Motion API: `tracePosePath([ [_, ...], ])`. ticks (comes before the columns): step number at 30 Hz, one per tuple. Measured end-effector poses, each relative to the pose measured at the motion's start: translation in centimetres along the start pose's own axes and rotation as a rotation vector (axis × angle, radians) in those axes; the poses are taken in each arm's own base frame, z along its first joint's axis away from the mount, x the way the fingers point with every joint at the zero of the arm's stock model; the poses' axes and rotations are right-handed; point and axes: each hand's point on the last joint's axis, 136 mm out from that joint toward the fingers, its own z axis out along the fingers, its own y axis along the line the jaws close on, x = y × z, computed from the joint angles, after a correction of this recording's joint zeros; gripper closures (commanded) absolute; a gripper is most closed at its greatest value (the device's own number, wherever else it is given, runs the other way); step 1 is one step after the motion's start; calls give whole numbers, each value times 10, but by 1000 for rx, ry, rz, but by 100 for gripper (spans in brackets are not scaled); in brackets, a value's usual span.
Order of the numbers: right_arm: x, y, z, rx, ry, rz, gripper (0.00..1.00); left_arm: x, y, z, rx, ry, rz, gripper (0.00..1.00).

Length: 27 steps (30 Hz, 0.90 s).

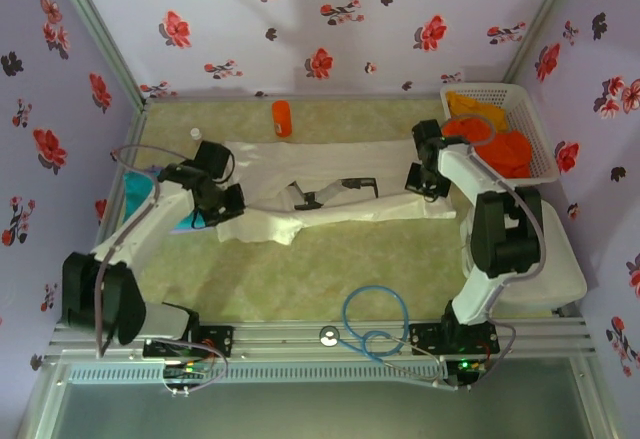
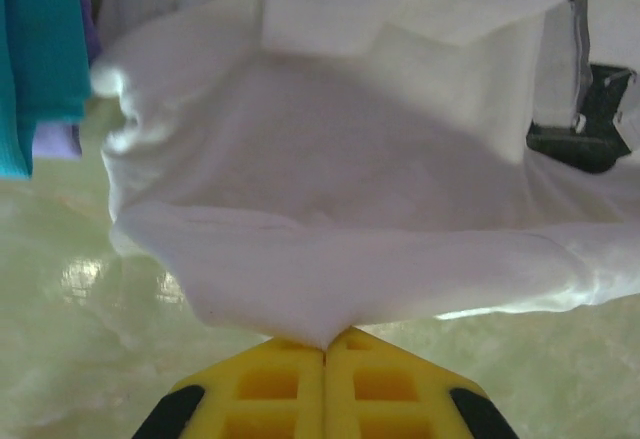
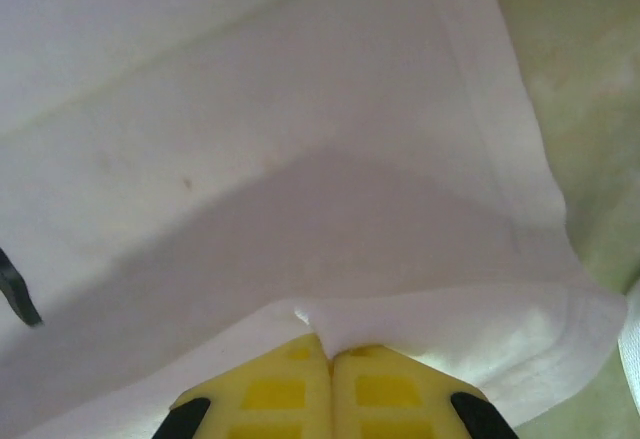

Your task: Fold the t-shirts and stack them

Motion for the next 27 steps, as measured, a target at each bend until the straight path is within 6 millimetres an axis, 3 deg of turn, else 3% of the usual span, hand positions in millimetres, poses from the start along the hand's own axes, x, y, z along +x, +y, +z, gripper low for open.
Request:
tracePosePath([
  [6,-27,12,9,-10,-2,-12,100,-30,-10,9,4,2,40,100],
  [8,-29,14,14,-6,5,-19,94,-37,-14,12,4,4,54,100],
  [10,-29,13,20,1,15,-19,83,-43,-17,15,5,7,67,100],
  [12,-28,10,24,14,24,-20,57,-50,-19,17,7,6,75,100],
  [15,-29,7,24,23,24,-23,40,-63,-22,18,7,-2,82,100],
  [20,-23,3,17,11,0,-34,37,-82,-29,21,10,-16,98,100],
  [27,7,2,3,-13,-19,-56,34,-86,-24,37,-11,19,104,100],
])
